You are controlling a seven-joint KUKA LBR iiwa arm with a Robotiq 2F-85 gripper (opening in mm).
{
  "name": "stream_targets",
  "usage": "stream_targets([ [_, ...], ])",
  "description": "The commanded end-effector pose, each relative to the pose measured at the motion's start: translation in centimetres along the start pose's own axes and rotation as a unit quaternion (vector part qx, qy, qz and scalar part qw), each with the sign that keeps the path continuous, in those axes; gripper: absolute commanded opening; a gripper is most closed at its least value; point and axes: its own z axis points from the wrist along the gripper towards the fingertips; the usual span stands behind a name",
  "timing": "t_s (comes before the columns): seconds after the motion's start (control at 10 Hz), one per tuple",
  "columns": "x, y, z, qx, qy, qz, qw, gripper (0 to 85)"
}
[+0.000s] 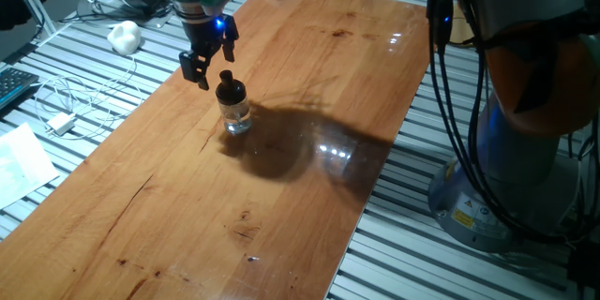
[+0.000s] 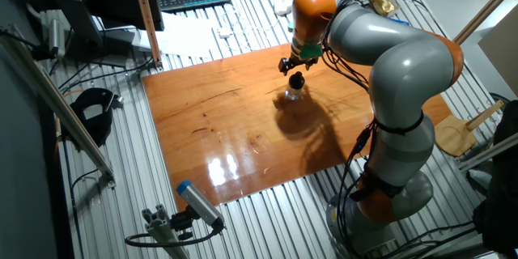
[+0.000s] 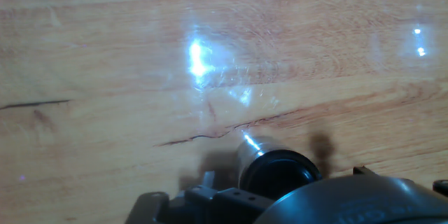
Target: Screw the lid onto the jar
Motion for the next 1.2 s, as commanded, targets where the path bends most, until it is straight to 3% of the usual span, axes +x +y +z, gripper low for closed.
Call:
stream_targets([
  [0.0, -0.01, 0.0, 0.04, -0.002, 0.0, -0.015, 0.9999, 85.0],
  [0.6, -0.59, 0.6, -0.21, 0.013, 0.022, -0.116, 0.993, 85.0],
  [1.1, -0.71, 0.64, -0.1, 0.022, 0.021, -0.198, 0.9798, 85.0],
])
